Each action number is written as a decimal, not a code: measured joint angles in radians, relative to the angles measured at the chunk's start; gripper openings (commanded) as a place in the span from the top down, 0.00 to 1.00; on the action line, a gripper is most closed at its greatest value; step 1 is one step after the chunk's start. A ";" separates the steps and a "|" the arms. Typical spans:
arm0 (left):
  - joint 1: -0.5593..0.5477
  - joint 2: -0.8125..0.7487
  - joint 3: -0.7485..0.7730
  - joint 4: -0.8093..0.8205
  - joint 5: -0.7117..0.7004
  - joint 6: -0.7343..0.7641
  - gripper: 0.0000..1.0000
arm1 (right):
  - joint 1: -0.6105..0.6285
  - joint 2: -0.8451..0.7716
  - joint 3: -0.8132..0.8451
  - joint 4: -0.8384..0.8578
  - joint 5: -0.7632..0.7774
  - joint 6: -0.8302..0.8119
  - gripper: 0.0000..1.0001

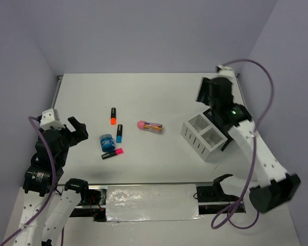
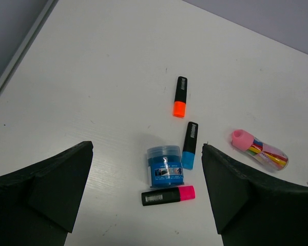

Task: Sort the stationery into containers
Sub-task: Place the stationery in the storage box, then pick up the stationery from the center of the board, then place the stationery in the storage box.

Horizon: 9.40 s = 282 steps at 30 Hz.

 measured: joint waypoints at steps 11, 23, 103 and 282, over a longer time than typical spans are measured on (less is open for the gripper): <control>0.000 0.008 0.000 0.000 0.011 0.001 0.01 | -0.412 -0.401 -0.344 -0.110 0.059 0.115 0.88; -0.002 0.011 0.000 0.000 0.027 0.018 0.01 | -0.480 -0.305 -0.480 -0.077 0.016 0.171 0.85; -0.219 0.669 -0.189 0.116 0.034 -0.401 0.01 | 0.420 -0.026 -0.308 0.121 -0.165 0.032 0.00; -0.400 0.176 -0.005 0.003 0.096 -0.105 0.01 | -0.417 -0.359 -0.542 0.053 0.242 0.251 1.00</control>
